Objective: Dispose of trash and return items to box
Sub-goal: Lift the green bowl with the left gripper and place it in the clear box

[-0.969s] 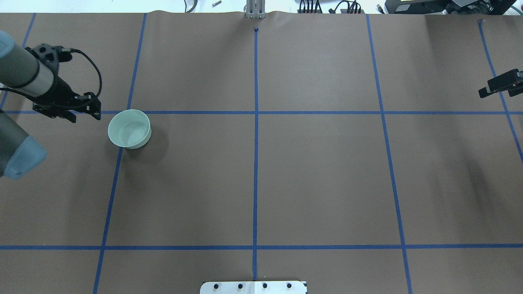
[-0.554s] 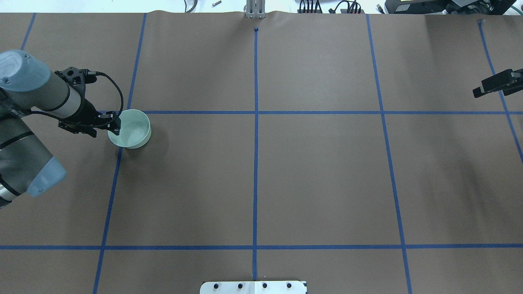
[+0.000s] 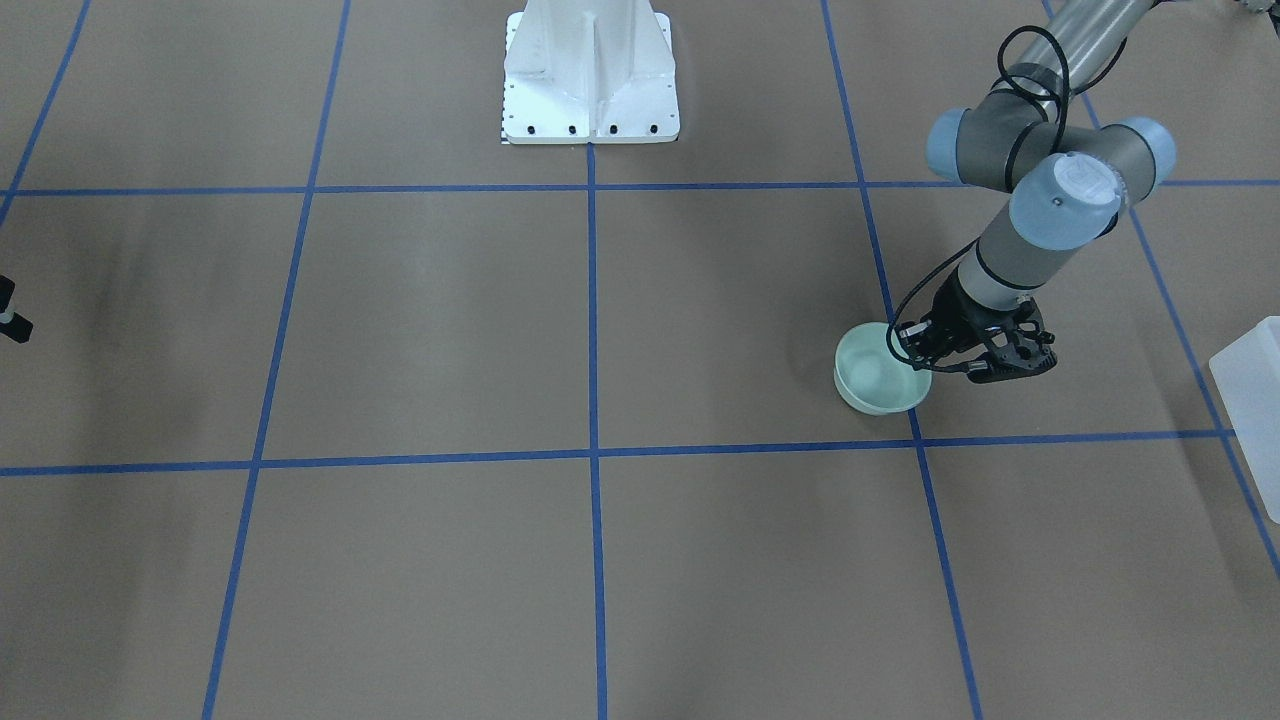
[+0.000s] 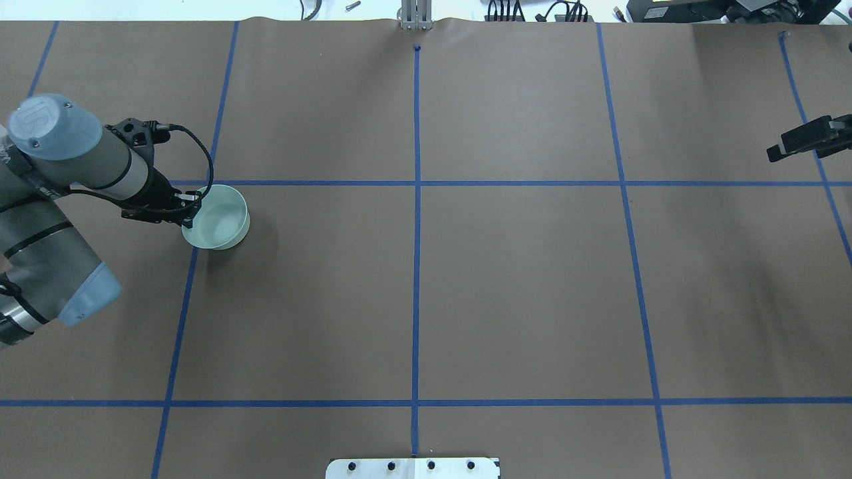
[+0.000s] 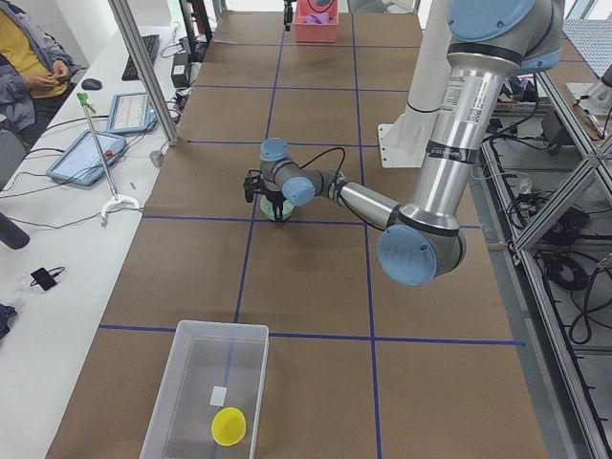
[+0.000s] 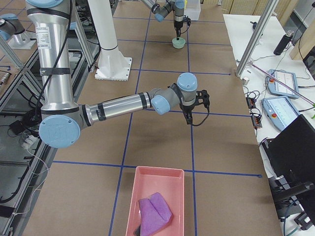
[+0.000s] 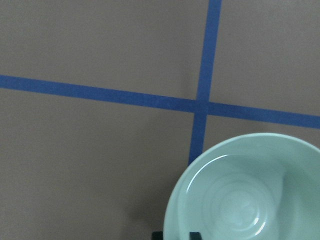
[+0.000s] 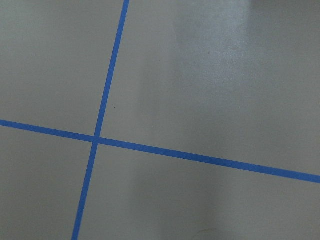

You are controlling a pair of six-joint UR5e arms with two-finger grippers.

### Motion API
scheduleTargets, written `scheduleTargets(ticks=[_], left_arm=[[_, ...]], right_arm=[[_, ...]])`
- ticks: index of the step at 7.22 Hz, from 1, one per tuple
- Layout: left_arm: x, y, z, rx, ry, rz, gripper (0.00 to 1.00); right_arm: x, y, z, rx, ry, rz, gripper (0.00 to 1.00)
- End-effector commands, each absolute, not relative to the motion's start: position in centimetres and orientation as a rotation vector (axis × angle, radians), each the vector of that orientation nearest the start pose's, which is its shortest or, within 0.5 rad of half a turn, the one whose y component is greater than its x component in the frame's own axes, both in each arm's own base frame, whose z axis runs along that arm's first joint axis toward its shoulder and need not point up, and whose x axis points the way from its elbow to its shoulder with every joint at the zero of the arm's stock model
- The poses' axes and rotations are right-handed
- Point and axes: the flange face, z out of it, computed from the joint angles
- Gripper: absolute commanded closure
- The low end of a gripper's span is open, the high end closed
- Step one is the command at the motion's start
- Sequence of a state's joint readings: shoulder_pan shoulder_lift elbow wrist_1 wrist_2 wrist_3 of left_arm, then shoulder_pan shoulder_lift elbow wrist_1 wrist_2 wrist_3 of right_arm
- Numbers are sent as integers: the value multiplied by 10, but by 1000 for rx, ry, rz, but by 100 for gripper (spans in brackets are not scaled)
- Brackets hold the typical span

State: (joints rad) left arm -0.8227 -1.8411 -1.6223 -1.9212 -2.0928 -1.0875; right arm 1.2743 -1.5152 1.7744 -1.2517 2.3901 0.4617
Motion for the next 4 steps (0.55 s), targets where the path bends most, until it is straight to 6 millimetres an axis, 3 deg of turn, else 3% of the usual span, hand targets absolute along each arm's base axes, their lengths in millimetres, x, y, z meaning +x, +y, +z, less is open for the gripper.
scheduleTargets(ticks=[1,2,3,4], left_arm=[[321,-520,416,-16,923,-155,100],[221,-559,420,-44,1024,-195,100],[125,-581,451,-5,1086,-146,100],[34,-587,512,91,1066,-104,100]], right_arm=[[-95,-517,491,210,-935,-85,0],[-95,-518,491,214,-927,-82,0],[-95,-518,491,215,-925,-82,0],[-97,-518,491,216,-923,-85,0]])
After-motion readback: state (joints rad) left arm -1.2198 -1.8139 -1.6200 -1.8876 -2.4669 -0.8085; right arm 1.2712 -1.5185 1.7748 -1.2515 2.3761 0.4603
